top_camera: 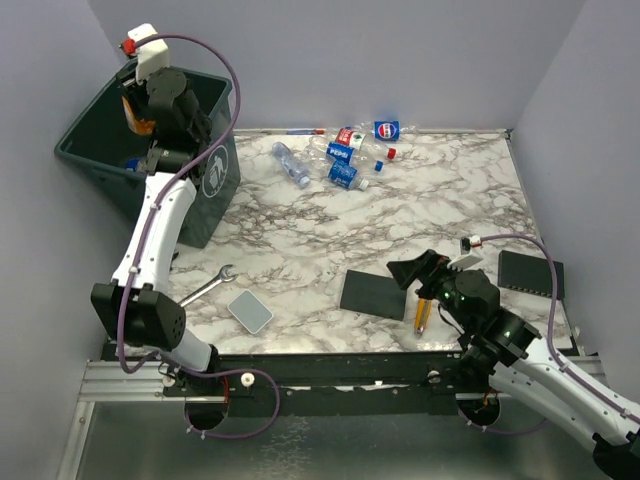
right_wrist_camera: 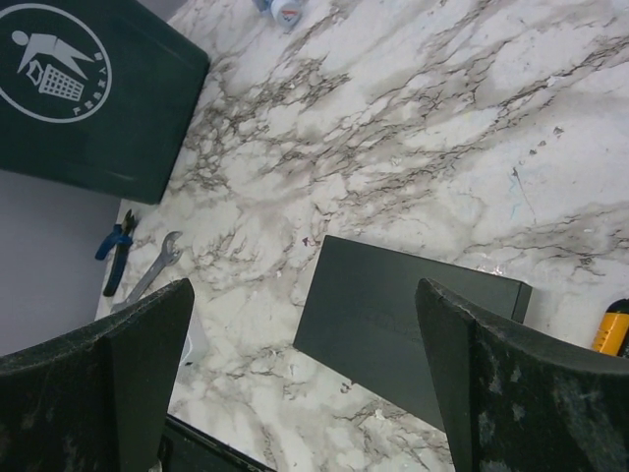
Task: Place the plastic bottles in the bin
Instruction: Place the plastic bottle in the trash bin.
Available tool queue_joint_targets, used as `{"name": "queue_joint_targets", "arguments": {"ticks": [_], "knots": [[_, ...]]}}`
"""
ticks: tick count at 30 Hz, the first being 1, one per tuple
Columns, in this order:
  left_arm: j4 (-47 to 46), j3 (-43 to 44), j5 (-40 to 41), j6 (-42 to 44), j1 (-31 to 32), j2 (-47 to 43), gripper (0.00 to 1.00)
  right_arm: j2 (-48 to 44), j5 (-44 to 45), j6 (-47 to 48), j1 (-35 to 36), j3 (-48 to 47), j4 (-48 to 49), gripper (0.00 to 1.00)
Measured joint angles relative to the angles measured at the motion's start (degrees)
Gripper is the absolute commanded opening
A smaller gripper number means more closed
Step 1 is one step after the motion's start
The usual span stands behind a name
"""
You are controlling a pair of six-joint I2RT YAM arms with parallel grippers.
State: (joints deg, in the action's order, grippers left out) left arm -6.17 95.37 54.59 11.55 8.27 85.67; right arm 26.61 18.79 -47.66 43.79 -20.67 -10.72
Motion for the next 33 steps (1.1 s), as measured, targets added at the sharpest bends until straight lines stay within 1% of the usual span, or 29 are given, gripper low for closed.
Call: {"name": "queue_joint_targets", "arguments": {"ticks": [2,3,6,9,10,11,14,19,22,24,26,28,30,33], "knots": [[0.9,1.3,-1.7,-2.3,-0.5,2.6,0.0,-0.5,-0.3,-0.3,0.0,0.0,0.0,0.98],[1.7,2.0,-2.9,-3.7,-0.8,4.0,0.04,-0.8,-0.4,-0.3,0.0,0.0,0.0,0.98],[3.1,3.6,-6.3,-6.9,-1.4,7.4,0.24,-1.1,-0.6,-0.2,0.0,0.0,0.6,0.98],[3.8,6.0,-8.7,-9.6,-2.1,10.8,0.69,-0.7,-0.8,0.2,0.0,0.1,1.5,0.98],[3.9,6.9,-9.3,-10.3,-2.3,11.8,0.87,-0.3,-0.9,0.4,0.0,0.1,1.9,0.98],[4.1,7.7,-9.7,-11.0,-2.3,12.7,0.98,0.1,-1.0,0.7,0.0,0.1,2.3,0.98],[4.6,10.1,-10.9,-13.4,-2.3,14.5,0.99,1.6,-1.6,1.4,0.0,0.1,3.8,0.98],[5.0,13.4,-11.7,-15.7,-1.5,14.5,0.99,3.5,-1.8,3.3,0.0,0.1,5.6,0.98],[5.1,13.8,-12.7,-15.8,1.2,12.0,0.99,4.9,-1.7,5.0,0.0,-0.2,6.6,0.99],[5.2,13.4,-14.4,-15.4,4.9,9.3,0.99,5.9,-1.6,6.4,0.0,-0.9,7.0,0.99],[4.9,11.7,-16.2,-14.3,10.1,5.8,0.99,7.0,-1.3,7.9,0.0,-2.2,7.2,0.99],[4.5,7.7,-18.3,-12.9,17.0,0.8,0.99,8.5,-0.8,9.7,0.0,-4.2,7.2,0.99],[4.4,3.3,-20.9,-12.3,22.4,-3.4,0.99,9.8,-0.4,11.5,0.0,-6.6,7.2,0.99],[5.3,-2.4,-22.5,-11.9,26.8,-8.4,0.99,12.3,0.4,14.2,0.0,-10.8,7.1,0.99]]}}
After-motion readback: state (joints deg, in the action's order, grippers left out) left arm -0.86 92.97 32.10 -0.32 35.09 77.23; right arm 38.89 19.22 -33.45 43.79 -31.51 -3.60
